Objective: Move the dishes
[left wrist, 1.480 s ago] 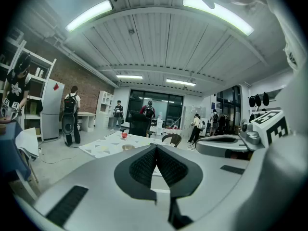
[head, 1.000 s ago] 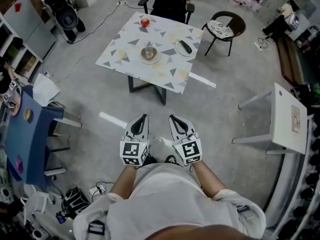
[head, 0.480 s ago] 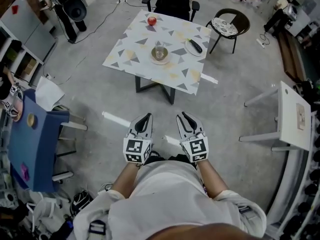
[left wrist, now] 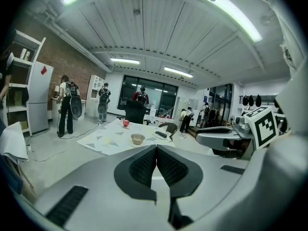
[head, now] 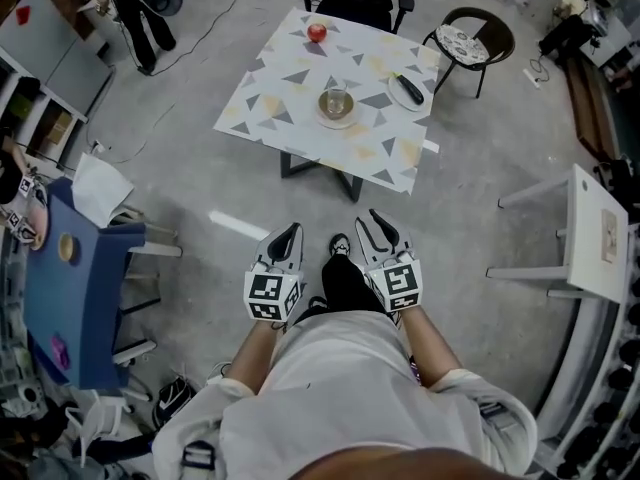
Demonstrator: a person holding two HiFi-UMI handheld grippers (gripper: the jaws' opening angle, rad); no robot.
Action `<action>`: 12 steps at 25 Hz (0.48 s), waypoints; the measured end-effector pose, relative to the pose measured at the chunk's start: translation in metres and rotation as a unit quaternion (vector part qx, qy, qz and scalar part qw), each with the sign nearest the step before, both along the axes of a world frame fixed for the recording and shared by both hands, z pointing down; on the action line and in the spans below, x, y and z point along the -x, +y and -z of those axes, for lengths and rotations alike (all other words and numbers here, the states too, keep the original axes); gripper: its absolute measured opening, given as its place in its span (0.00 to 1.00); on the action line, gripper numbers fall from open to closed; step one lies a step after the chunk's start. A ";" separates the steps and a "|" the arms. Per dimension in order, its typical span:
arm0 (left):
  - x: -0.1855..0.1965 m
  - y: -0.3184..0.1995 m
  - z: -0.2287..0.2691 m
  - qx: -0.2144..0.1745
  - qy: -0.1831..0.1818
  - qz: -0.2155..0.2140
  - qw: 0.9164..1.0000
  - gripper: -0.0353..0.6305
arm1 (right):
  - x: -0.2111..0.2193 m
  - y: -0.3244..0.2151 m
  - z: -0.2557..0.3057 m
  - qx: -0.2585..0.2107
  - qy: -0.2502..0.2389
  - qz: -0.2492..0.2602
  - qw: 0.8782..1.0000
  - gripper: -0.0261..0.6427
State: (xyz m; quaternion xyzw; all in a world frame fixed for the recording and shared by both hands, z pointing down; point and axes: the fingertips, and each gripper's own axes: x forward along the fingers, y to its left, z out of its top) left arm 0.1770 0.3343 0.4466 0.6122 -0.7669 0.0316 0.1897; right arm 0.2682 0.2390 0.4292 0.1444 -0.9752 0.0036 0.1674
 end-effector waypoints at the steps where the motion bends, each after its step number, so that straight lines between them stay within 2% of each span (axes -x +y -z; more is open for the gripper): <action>1: 0.007 -0.006 0.000 0.000 -0.001 -0.001 1.000 0.08 | 0.008 -0.006 -0.001 0.002 0.000 0.000 1.000 0.19; 12: 0.111 -0.110 0.010 -0.002 -0.005 0.019 1.000 0.08 | 0.109 -0.114 0.007 -0.016 -0.005 0.029 0.999 0.20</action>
